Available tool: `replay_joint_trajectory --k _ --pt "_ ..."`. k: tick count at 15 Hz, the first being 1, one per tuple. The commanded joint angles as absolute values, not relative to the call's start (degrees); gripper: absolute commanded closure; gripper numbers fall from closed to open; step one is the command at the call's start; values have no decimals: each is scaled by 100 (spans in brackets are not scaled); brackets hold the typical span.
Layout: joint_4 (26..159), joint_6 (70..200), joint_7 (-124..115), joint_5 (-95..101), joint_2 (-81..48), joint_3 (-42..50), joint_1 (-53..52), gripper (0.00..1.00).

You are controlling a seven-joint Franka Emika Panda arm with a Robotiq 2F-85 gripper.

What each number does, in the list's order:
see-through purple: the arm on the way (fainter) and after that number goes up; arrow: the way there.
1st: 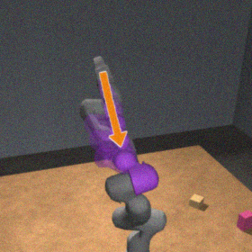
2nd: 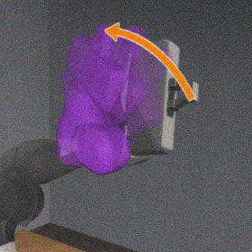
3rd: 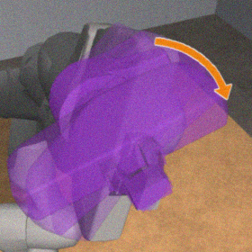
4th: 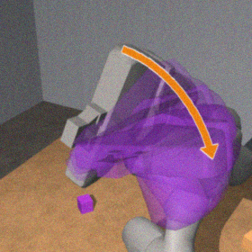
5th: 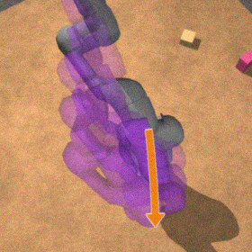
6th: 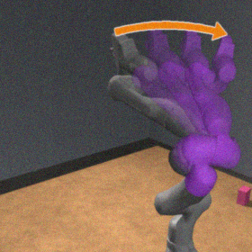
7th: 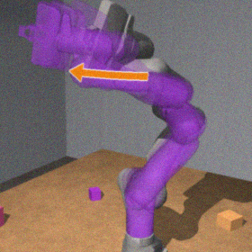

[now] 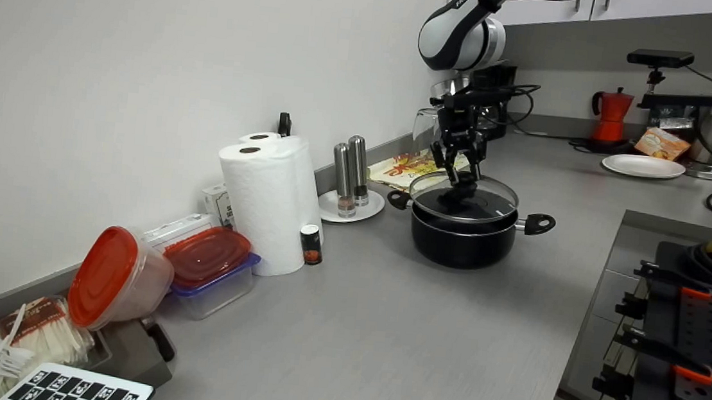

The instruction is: Put the lid on the pot.

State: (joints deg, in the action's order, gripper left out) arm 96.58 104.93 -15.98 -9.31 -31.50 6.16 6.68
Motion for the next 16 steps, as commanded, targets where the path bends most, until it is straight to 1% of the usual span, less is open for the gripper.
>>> replay_joint_trajectory --k 1,16 --pt "9456 10263 -1622 -1100 -3245 596 714 74" --pt "9334 10191 -1605 -1163 -3522 578 751 74"
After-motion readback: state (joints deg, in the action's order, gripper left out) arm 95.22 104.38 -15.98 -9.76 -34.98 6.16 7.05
